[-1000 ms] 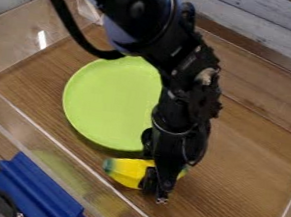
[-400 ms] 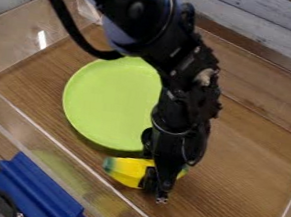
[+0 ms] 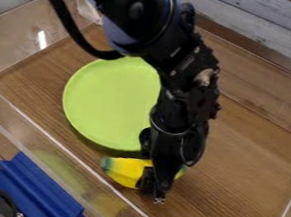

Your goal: Put the banana in the green plate

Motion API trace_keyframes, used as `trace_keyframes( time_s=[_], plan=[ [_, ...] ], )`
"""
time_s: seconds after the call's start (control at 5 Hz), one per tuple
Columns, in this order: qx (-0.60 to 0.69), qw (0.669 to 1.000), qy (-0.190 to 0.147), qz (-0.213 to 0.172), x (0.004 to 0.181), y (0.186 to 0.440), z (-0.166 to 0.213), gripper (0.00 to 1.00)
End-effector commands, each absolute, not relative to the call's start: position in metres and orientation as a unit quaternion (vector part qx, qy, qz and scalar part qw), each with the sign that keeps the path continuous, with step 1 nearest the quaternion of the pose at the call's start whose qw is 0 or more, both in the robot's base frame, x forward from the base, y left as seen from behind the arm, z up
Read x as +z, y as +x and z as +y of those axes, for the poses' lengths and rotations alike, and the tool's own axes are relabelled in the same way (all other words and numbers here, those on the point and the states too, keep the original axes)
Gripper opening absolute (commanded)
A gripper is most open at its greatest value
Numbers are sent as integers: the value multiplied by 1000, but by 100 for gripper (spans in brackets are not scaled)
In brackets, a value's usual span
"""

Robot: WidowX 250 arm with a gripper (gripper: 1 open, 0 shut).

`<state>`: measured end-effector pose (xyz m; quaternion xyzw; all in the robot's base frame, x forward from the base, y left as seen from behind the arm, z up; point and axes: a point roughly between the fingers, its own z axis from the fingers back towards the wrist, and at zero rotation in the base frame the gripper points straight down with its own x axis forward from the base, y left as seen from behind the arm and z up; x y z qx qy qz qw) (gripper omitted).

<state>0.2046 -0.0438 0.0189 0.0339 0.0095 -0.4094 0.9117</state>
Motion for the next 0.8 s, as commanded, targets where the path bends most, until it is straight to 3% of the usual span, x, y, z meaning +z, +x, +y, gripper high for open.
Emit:
trace_keyframes(
  time_s=[0.0, 0.6],
  plan=[
    [-404, 914, 40, -7, 30, 212, -42, 0],
    [-401, 915, 46, -2, 39, 213, -38, 0]
  ],
)
